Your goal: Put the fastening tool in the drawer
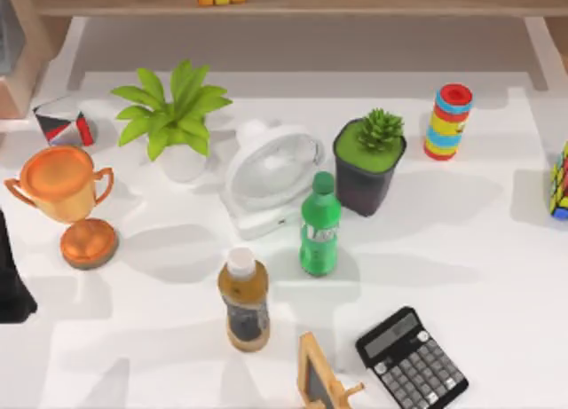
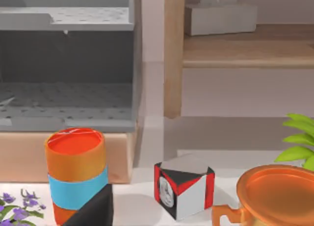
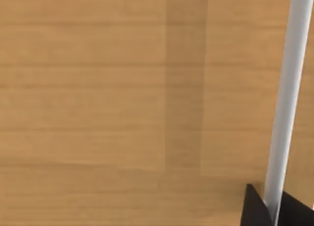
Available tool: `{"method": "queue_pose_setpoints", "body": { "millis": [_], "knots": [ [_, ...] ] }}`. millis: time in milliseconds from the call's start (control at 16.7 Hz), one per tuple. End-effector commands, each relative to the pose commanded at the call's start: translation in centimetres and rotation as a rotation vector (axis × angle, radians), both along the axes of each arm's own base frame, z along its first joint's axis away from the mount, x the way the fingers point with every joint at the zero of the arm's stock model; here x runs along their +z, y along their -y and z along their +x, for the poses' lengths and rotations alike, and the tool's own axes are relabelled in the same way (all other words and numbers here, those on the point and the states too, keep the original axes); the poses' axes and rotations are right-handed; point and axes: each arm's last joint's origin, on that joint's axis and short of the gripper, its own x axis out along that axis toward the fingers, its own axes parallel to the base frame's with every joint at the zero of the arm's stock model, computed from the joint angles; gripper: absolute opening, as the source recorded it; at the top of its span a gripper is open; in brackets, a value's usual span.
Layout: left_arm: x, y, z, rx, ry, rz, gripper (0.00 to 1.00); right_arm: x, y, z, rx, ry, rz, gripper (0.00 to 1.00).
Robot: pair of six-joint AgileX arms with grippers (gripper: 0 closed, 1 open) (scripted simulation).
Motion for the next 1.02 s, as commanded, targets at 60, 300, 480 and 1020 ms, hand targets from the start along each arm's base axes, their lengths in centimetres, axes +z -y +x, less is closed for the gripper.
{"method": "queue_pose_setpoints", "body": {
  "millis": [60,300,480,1020],
  "knots": [
    [0.0,0.0,0.0,0.000,0.000,0.000,1.00,-0.1,0.0,0.0,-0.002,-0.004,0.005,0.00],
    [0.0,0.0,0.0,0.000,0.000,0.000,1.00,0.0,0.3,1.7,-0.004,-0.001,0.002,0.00],
    [0.0,0.0,0.0,0.000,0.000,0.000,1.00,-0.1,0.3,4.3,-0.005,-0.002,0.003,0.00],
    [0.0,0.0,0.0,0.000,0.000,0.000,1.00,-0.1,0.3,6.4,-0.009,-0.005,0.008,0.00]
  ]
}}
